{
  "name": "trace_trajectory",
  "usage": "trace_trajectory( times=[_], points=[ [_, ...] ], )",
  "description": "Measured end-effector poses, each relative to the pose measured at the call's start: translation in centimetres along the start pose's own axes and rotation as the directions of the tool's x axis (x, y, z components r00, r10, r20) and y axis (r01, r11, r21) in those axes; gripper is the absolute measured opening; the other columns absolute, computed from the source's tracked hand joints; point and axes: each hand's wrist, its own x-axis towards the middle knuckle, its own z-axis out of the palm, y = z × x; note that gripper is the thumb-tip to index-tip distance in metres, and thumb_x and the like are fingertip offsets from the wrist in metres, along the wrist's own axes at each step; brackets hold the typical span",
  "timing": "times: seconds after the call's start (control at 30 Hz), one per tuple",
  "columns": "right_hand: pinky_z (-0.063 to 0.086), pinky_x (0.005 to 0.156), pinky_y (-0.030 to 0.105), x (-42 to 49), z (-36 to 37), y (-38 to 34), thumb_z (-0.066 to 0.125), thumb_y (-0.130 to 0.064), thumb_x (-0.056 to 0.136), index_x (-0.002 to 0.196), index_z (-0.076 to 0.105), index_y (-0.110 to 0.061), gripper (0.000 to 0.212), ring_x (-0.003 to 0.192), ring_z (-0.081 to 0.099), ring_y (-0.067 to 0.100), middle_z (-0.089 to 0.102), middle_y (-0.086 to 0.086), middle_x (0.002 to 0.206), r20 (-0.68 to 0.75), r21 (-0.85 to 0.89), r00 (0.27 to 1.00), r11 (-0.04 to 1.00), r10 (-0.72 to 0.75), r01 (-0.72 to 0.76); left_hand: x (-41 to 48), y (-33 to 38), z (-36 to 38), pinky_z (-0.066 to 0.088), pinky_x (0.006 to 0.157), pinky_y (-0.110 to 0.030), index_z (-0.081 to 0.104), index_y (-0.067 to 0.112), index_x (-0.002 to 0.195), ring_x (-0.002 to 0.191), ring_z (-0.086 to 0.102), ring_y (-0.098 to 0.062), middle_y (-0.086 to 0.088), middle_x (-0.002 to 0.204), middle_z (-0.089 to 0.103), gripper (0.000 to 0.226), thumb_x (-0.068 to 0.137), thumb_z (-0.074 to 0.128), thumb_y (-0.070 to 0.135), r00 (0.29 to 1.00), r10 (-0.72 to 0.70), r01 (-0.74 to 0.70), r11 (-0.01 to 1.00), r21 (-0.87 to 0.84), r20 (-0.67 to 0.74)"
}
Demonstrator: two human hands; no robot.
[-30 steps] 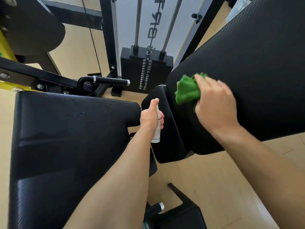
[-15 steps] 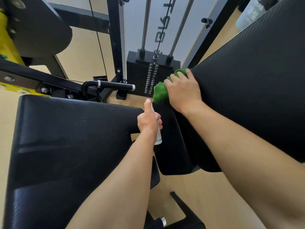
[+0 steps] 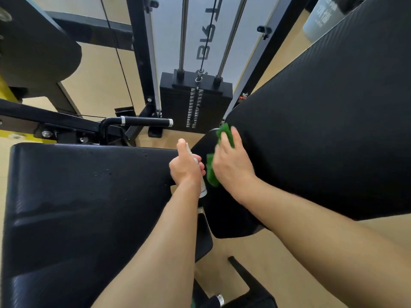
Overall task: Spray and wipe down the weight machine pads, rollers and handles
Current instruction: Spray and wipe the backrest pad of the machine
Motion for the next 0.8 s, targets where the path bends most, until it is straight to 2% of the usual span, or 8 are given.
trace_trajectory(
  times=[0.13, 0.23, 0.3, 0.43, 0.5, 0.6, 0.67, 0.8],
  points=[
    [-0.002, 0.120, 0.065, 5.2, -1.9, -0.3, 0.037, -0.030, 0.104, 0.134, 0.060, -0.011, 0.042, 0.148, 0.018, 0.048, 0.057, 0.018, 0.140, 0.085, 0.108, 0.988, 0.985, 0.128, -0.137, 0.9, 0.0, -0.3, 0.050, 0.060, -0.033, 0.066, 0.008, 0.068, 0.060, 0.059, -0.021, -0.007, 0.061, 0.063, 0.064, 0.099, 0.047, 0.061, 0.998, 0.069, -0.069, 0.997, 0.029, -0.005],
    [0.001, 0.121, 0.064, 1.7, -0.7, -1.4, 0.035, -0.026, 0.106, 0.141, 0.052, -0.002, 0.046, 0.148, 0.020, 0.049, 0.047, 0.025, 0.148, 0.049, 0.024, 0.997, 0.998, 0.060, -0.061, 0.2, -0.1, -0.2, 0.050, 0.059, -0.032, 0.065, 0.007, 0.067, 0.059, 0.059, -0.022, -0.007, 0.060, 0.062, 0.065, 0.100, 0.048, 0.060, 0.998, 0.061, -0.061, 0.997, 0.052, -0.003],
    [0.004, 0.121, 0.063, -1.6, 0.2, -1.7, 0.042, -0.025, 0.104, 0.134, 0.057, -0.002, 0.041, 0.145, 0.026, 0.048, 0.053, 0.023, 0.142, 0.012, 0.054, 1.000, 0.999, 0.003, -0.004, -0.8, -0.2, 0.1, 0.052, 0.062, -0.034, 0.064, 0.008, 0.066, 0.058, 0.059, -0.021, -0.007, 0.060, 0.062, 0.066, 0.101, 0.047, 0.061, 0.999, 0.039, -0.041, 0.997, 0.072, 0.029],
    [0.021, 0.119, 0.057, -7.5, -0.7, -0.9, 0.060, -0.019, 0.095, 0.113, 0.065, -0.011, 0.020, 0.130, 0.043, 0.038, 0.067, 0.009, 0.116, 0.083, 0.280, 0.991, 0.957, -0.107, 0.080, -3.3, 0.7, 0.3, 0.057, 0.069, -0.038, 0.065, 0.008, 0.070, 0.057, 0.059, -0.020, -0.005, 0.060, 0.063, 0.065, 0.099, 0.048, 0.064, 0.995, -0.040, 0.028, 0.992, 0.126, 0.094],
    [0.036, 0.103, 0.046, -9.8, -1.6, 0.7, 0.061, -0.014, 0.091, 0.105, 0.062, -0.014, 0.014, 0.115, 0.052, 0.032, 0.069, 0.006, 0.108, 0.063, 0.390, 0.992, 0.918, -0.109, 0.076, -4.2, 2.2, 0.3, 0.056, 0.064, -0.035, 0.066, 0.009, 0.071, 0.055, 0.059, -0.019, -0.004, 0.059, 0.063, 0.064, 0.098, 0.050, 0.064, 0.991, -0.052, 0.036, 0.991, 0.128, 0.121],
    [0.038, 0.074, 0.037, -10.6, -3.6, 6.0, 0.051, -0.011, 0.090, 0.109, 0.057, -0.017, 0.021, 0.100, 0.060, 0.030, 0.069, 0.004, 0.105, -0.073, 0.479, 0.996, 0.878, 0.060, -0.018, -5.3, 4.9, 0.9, 0.052, 0.053, -0.030, 0.066, 0.009, 0.073, 0.049, 0.057, -0.017, -0.004, 0.059, 0.062, 0.063, 0.097, 0.051, 0.065, 0.971, -0.040, 0.016, 0.994, 0.105, 0.234],
    [0.040, 0.069, 0.036, -9.5, -5.0, 10.6, 0.051, -0.015, 0.090, 0.120, 0.055, -0.020, 0.031, 0.098, 0.062, 0.030, 0.069, 0.002, 0.107, -0.141, 0.533, 0.964, 0.838, 0.224, -0.116, -5.8, 6.8, 2.1, 0.048, 0.047, -0.027, 0.063, 0.011, 0.070, 0.044, 0.053, -0.015, -0.004, 0.059, 0.059, 0.061, 0.097, 0.053, 0.064, 0.939, -0.009, -0.026, 0.995, 0.097, 0.344],
    [0.038, 0.066, 0.036, -7.3, -9.2, 20.3, 0.053, -0.014, 0.093, 0.129, 0.057, -0.020, 0.037, 0.093, 0.063, 0.035, 0.069, 0.008, 0.101, -0.244, 0.715, 0.785, 0.652, 0.570, -0.251, -6.6, 11.6, 6.4, 0.044, 0.046, -0.027, 0.059, 0.009, 0.063, 0.042, 0.048, -0.019, -0.006, 0.052, 0.054, 0.064, 0.095, 0.055, 0.064, 0.829, 0.030, -0.133, 0.980, 0.145, 0.559]
  ],
)
